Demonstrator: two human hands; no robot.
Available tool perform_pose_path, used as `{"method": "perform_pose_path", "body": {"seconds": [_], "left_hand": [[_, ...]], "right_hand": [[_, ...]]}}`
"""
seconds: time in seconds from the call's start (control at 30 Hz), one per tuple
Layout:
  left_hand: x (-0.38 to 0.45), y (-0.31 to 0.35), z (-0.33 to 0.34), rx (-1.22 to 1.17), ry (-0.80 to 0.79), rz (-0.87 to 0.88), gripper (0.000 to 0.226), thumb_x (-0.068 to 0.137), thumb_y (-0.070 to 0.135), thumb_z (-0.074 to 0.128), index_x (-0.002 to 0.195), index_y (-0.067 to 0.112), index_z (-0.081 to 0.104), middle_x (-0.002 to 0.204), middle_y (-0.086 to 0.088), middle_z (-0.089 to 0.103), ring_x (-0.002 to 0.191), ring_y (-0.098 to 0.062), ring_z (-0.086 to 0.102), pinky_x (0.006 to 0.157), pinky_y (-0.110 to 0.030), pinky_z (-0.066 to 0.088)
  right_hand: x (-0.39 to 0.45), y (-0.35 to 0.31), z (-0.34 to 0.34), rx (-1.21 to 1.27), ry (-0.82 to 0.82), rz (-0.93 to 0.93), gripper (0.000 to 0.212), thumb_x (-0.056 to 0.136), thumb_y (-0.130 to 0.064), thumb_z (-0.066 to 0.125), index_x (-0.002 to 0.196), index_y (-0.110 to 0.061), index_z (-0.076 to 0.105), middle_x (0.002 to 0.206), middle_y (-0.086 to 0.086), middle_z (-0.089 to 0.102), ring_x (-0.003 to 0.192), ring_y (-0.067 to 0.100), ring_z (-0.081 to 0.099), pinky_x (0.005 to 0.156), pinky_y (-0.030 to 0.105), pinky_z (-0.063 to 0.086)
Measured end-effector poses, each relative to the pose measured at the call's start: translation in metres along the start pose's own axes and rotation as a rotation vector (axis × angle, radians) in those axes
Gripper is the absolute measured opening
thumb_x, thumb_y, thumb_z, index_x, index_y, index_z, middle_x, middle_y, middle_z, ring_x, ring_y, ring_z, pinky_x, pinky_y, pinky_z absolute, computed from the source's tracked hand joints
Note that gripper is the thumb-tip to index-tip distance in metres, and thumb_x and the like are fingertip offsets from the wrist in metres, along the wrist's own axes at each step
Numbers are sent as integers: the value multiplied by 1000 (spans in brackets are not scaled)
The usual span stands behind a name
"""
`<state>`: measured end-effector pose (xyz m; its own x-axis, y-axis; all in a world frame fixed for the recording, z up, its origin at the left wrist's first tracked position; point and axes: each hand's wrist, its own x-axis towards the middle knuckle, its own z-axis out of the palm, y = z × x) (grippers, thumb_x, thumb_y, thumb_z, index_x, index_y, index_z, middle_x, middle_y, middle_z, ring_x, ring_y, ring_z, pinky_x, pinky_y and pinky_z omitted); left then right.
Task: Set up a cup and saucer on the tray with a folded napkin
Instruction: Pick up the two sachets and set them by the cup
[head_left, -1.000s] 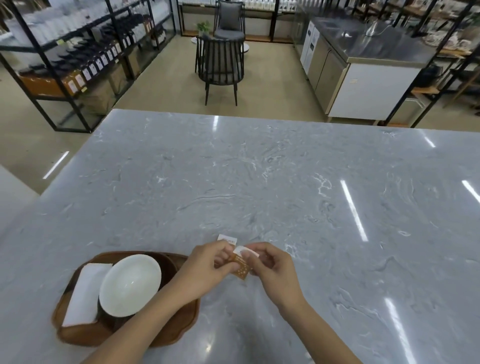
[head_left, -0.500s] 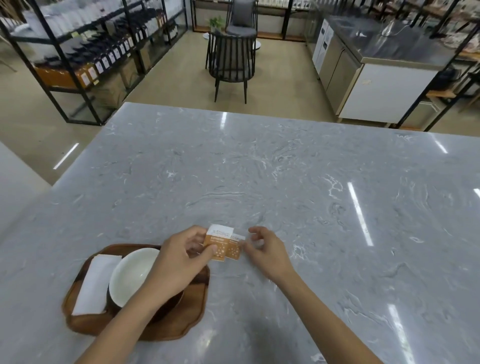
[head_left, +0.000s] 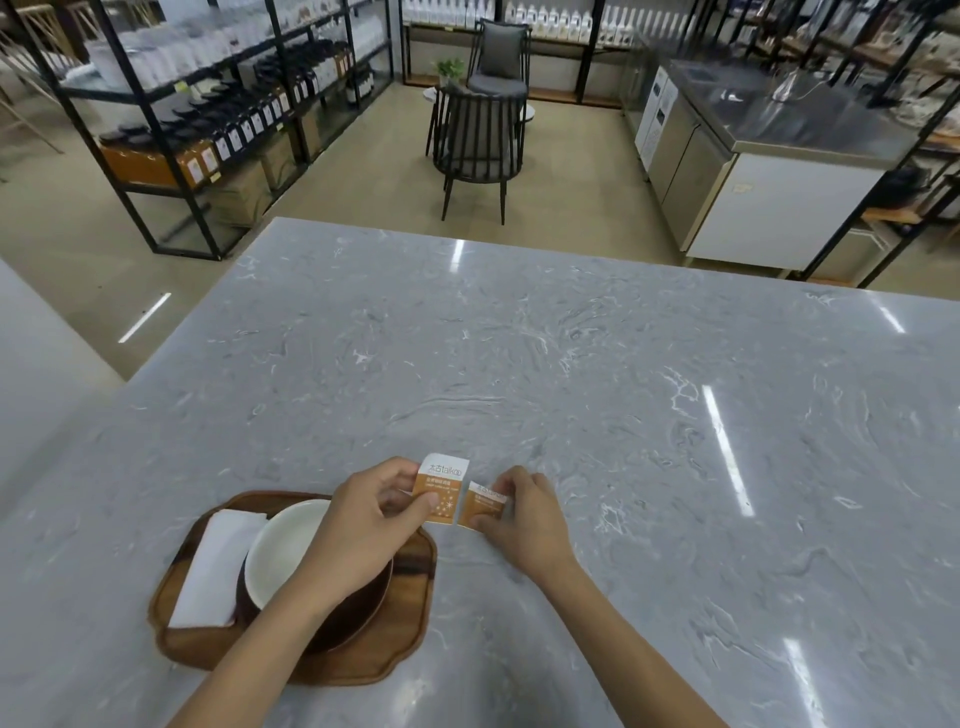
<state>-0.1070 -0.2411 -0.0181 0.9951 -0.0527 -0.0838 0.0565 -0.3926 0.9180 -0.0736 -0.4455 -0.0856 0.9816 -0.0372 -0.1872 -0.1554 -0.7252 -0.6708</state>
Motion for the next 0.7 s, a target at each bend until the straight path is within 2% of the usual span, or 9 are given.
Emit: {"method": "perform_pose_path", "body": {"seconds": [0.1, 0.13, 0.3, 0.4, 0.53, 0.7], "left_hand": [[-1, 1, 3, 5, 16, -1, 18, 88, 25, 75, 102, 36, 72, 99, 21, 77, 94, -1, 72, 85, -27, 59], [-2, 2, 4, -1, 14, -3, 18, 88, 24, 75, 102, 36, 72, 99, 20, 77, 94, -1, 72, 85, -29, 59], [-7, 5, 9, -31, 2, 15, 19, 89, 21, 75, 103, 33, 73, 99, 17, 78, 94, -4, 73, 88, -34, 60], [-11, 7, 11, -41, 13, 21, 18, 89, 21, 74, 103, 32, 73, 98, 18, 78, 93, -2, 73, 87, -33, 60], [-19, 11, 17, -117, -12, 27, 16, 91, 18, 72, 100, 31, 74, 98, 14, 79, 94, -5, 73, 86, -36, 60], [-33, 12, 22, -287, -93, 2, 14, 95, 22, 67, 105, 28, 75, 103, 5, 79, 97, -15, 75, 88, -39, 60]], "right_hand": [[-13, 3, -2, 95, 44, -32, 27, 81, -16, 73, 100, -26, 57, 86, -6, 70, 77, 14, 66, 70, 35, 55], [-17, 4, -4, 110, 58, -43, 25, 84, -14, 71, 102, -27, 60, 84, -8, 72, 76, 11, 67, 71, 35, 56], [-40, -4, -24, 342, 161, -118, 20, 96, -16, 63, 99, -35, 70, 85, -18, 73, 83, 2, 69, 67, 12, 53], [-57, -13, -41, 518, 230, -109, 18, 96, -18, 65, 96, -35, 73, 82, -12, 73, 81, 8, 71, 65, 18, 57], [-78, -28, -55, 717, 182, -151, 20, 94, -15, 69, 102, -33, 72, 90, -5, 77, 80, 14, 73, 65, 26, 61], [-89, -36, -48, 713, 175, -136, 21, 91, -12, 73, 105, -28, 71, 95, -2, 77, 82, 19, 75, 72, 33, 63]]}}
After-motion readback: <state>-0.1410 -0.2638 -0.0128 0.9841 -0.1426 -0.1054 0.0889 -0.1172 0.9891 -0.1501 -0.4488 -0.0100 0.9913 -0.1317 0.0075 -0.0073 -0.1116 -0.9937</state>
